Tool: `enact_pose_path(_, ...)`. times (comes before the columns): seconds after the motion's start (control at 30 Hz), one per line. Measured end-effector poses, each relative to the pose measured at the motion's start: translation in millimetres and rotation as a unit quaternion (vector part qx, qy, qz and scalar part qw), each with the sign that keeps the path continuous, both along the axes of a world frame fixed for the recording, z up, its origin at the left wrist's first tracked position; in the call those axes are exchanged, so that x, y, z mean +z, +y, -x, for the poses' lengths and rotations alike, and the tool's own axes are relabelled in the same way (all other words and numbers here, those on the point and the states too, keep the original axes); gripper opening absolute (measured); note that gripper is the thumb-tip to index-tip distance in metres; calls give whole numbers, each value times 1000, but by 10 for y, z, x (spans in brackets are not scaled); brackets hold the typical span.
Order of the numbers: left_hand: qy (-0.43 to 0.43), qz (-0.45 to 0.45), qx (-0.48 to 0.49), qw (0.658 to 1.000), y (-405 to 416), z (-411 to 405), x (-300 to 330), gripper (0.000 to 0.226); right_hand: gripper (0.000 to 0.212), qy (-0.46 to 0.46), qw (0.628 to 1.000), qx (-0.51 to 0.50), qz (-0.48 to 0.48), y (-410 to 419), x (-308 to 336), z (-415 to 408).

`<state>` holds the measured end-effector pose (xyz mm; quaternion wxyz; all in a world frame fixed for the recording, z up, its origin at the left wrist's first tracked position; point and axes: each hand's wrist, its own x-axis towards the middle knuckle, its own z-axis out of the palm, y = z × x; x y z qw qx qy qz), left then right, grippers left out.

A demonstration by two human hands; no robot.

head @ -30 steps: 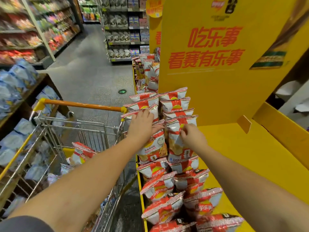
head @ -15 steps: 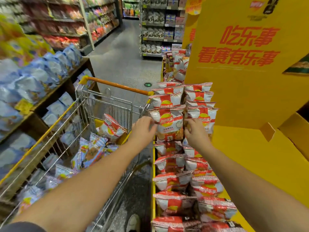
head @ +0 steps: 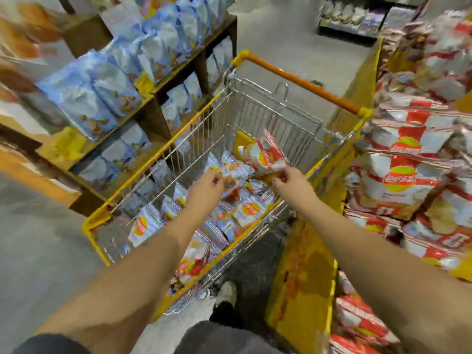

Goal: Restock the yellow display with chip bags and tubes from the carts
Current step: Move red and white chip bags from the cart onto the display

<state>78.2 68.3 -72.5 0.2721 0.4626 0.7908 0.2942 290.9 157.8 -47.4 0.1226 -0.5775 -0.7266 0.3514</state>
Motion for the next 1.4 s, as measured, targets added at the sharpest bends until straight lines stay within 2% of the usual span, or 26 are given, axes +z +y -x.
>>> enact_pose_path(0.1,5,66,4,998,-112,527,-368,6,35,-36,999,-23,3,362,-185,281)
enact_pose_path(0.2,11,163,-60,985,-240,867,-712,17,57,-55,998,-35,9,683,-331,487)
enact_pose_path(0.3,24,284,-196,938,-375,1048,-1032,31,71,-100,993,-62,26,1171,-785,464)
enact_pose_path(0.37,73,327,-285,898,-468,1081,-1232,42,80,-111,990,-75,31,1537,-1253,302)
enact_pose_path(0.4,111,331,-323,880,-506,1092,-1303,45,84,-112,990,-79,27,1623,-1381,299)
enact_pose_path(0.47,163,312,-391,850,-552,1073,-1431,44,90,-127,987,-98,11,1503,-1124,525)
enact_pose_path(0.5,162,295,-427,839,-569,1022,-1432,48,88,-139,984,-112,3,1409,-947,645)
enact_pose_path(0.6,130,273,-517,800,-626,866,-1429,78,90,-196,968,-158,-5,1417,-892,798)
enact_pose_path(0.7,168,264,-558,769,-651,754,-1460,79,97,-230,964,-136,16,1472,-967,807)
enact_pose_path(0.77,183,253,-555,771,-644,710,-1483,75,88,-245,964,-97,40,1452,-1007,816)
enact_pose_path(0.87,224,218,-548,776,-599,672,-1510,65,59,-260,963,-40,58,1371,-1042,819)
enact_pose_path(1.0,266,207,-565,753,-512,609,-1470,40,37,-255,966,-38,34,1260,-933,773)
enact_pose_path(1.13,299,192,-544,760,-414,699,-1308,15,30,-228,971,-70,-6,1212,-640,593)
enact_pose_path(1.2,287,198,-506,789,-311,830,-1148,23,33,-206,977,-57,-20,1194,-470,543)
enact_pose_path(1.3,256,184,-406,858,-121,954,-630,28,31,-171,985,-26,-17,1056,-98,365)
enact_pose_path(1.4,170,106,-255,946,34,895,146,22,29,-132,990,-14,-55,885,367,133)
